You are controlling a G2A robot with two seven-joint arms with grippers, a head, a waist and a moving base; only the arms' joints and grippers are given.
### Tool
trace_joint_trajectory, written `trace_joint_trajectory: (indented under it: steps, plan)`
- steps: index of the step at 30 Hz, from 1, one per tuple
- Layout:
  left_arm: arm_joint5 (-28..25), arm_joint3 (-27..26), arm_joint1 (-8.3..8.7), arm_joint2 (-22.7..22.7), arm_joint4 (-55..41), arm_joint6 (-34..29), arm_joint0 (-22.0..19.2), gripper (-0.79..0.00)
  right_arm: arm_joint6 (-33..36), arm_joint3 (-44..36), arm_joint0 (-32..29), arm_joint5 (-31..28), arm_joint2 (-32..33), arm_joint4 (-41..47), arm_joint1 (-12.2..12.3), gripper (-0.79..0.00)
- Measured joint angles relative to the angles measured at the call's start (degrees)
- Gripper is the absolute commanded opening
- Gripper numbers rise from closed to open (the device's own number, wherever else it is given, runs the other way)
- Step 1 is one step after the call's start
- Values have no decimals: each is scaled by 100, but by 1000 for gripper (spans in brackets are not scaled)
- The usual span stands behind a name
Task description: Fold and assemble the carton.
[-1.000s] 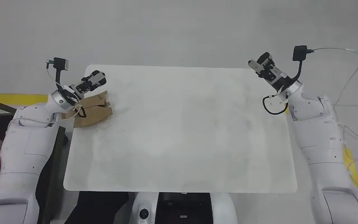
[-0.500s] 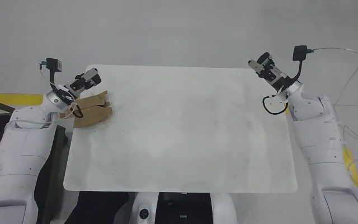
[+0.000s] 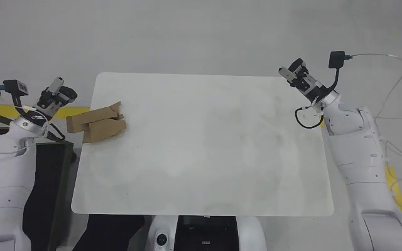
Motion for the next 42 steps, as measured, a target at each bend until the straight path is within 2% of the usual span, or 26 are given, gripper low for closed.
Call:
trace_joint_trajectory:
  steps: [10, 17, 22, 30, 35, 37, 42]
  plan:
    - [112, 1142, 97, -563, 619, 915, 257, 0, 0, 0, 0, 0, 0, 0, 0, 0]
    - [-13, 1604, 116, -695, 1065, 1398, 461, 0, 0, 0, 0, 0, 0, 0, 0, 0]
    - [-196, 1839, 49, -516, 1356, 1500, 616, 0, 0, 0, 0, 0, 0, 0, 0, 0]
    - [-585, 2101, -107, -137, 1414, 1302, 599, 0, 0, 0, 0, 0, 0, 0, 0, 0]
    - [-793, 2228, -179, 82, 1592, 1227, 433, 0, 0, 0, 0, 0, 0, 0, 0, 0]
    - [-815, 2303, -184, 137, 1743, 1244, 329, -46, 0, 0, 0, 0, 0, 0, 0, 0]
    - [-830, 2451, -212, 281, 1975, 1163, 69, -80, 0, 0, 0, 0, 0, 0, 0, 0]
